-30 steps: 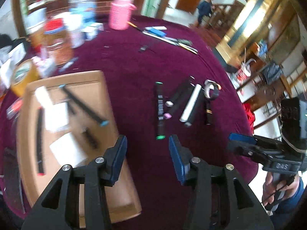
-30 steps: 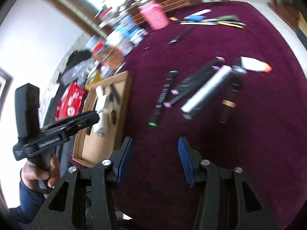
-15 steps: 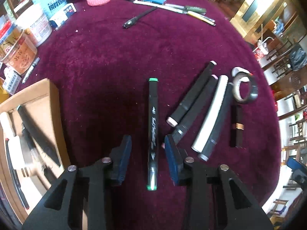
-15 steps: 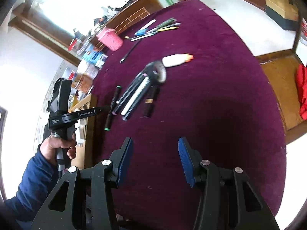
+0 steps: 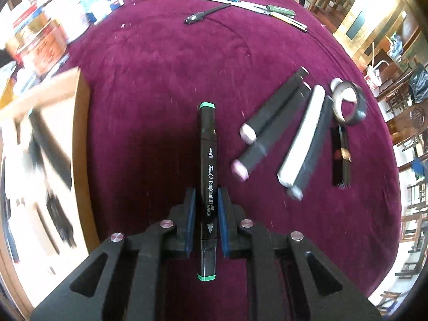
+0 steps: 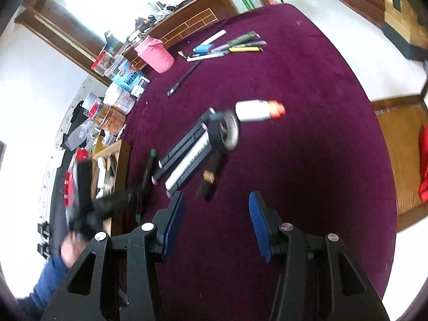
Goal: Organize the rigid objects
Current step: 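Grasp the green-ended black marker with the left tool while the right tool moves to the black tape roll, then grasp the black tape roll with the right tool while the left tool holds the marker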
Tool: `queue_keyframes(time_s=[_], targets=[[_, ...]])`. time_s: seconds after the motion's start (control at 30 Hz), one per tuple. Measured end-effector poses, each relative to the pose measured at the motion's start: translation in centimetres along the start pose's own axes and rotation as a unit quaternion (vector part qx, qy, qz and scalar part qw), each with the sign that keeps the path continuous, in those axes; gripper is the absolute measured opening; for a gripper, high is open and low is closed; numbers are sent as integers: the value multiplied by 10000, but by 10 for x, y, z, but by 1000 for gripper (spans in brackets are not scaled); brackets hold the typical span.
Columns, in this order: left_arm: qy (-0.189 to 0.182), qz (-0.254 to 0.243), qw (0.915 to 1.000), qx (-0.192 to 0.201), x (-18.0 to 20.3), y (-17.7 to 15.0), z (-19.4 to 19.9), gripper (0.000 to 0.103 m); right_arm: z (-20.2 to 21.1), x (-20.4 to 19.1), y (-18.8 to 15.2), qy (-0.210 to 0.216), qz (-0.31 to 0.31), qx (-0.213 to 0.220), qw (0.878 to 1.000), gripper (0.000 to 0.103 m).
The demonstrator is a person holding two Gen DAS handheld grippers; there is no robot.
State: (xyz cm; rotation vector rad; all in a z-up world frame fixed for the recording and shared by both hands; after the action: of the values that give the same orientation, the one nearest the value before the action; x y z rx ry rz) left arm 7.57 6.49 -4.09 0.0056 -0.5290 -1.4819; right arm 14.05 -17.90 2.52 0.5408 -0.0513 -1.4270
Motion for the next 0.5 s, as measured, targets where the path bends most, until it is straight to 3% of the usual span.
queue_keyframes(time_s=[0.2,0.37,0.43,0.47,0.5], targets=[[60,-88,9999,42,9,-20,4,13,-42,-21,47,-473,175,-88,9987,54],[29,-48,9999,116,8,-23,6,13,-79,-24,55,-901,215,-384,9950,53],[30,-66,9999,131,8,-25,7,13,-87,-20,51,-870,108,-514,9948,33],[25,-71,9999,145,7,-26,8,13,-88,-17,49,-907,59,-546,9944,15],[18,-85,9998,156,8,-25,7,13,-87,-15,47,-901,46,-537,9945,15]])
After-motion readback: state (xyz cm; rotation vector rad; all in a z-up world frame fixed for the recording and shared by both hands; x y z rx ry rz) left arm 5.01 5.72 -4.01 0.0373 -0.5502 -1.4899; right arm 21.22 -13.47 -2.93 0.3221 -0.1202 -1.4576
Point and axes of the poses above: each gripper's, at about its wrist camera, not at the fingertips, and z roughly against the way its jaws point, x to its right, y to its top, the point moved 6 cm from there along -z, roughly the way its jaws point, and after that the axes turned 15 degrees about -y, right-handed, at the moved point
